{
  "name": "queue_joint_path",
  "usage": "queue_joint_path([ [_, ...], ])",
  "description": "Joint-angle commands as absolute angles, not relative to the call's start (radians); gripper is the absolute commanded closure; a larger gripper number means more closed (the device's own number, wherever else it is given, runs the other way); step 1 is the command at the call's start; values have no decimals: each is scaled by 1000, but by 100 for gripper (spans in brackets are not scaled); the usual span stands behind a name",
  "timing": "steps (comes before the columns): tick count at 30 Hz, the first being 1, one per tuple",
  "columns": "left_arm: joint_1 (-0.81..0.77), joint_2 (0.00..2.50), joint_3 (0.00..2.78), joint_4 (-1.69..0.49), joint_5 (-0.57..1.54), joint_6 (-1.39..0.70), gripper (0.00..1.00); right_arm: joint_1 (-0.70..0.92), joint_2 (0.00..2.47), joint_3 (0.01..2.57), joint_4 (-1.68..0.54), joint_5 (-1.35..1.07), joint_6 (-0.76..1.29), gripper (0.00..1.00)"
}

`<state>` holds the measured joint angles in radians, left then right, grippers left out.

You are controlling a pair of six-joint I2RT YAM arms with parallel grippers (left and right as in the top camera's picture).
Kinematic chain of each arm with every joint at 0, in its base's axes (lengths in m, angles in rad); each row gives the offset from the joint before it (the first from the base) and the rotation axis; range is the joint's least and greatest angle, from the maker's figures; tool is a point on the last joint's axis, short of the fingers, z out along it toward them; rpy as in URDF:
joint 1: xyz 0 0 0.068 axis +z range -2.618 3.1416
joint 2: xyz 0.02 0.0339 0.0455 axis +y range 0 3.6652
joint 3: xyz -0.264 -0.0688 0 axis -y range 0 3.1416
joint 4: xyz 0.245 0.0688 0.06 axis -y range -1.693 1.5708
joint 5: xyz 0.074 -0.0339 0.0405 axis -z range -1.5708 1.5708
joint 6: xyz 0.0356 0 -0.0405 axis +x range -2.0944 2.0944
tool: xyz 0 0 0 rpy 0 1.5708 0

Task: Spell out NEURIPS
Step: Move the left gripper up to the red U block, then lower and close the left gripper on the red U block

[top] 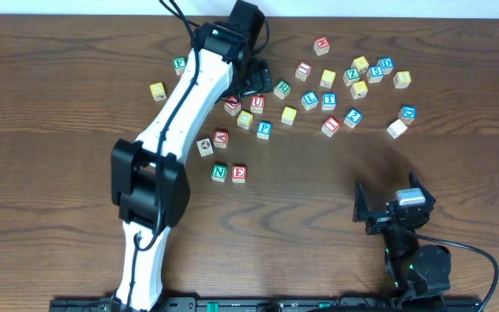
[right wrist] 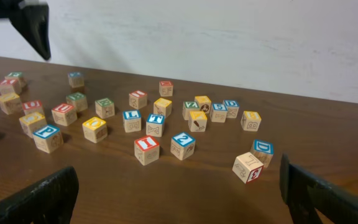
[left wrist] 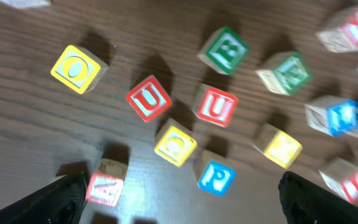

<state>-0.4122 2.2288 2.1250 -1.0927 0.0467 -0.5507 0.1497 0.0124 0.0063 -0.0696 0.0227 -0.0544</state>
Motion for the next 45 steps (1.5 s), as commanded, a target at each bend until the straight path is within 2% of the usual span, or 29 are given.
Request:
queue_joint_path([
  [1, -408, 2262, 2152, -1075, 34, -640, 3, 142, 9, 6, -73, 31, -41, 1],
  [15, -409, 2269, 2146, -1042, -117, -941, 3, 142, 9, 6, -73, 31, -42, 1],
  [45, -409, 2387, 2118, -999, -125, -1009, 3, 142, 9, 6, -73, 31, -41, 1],
])
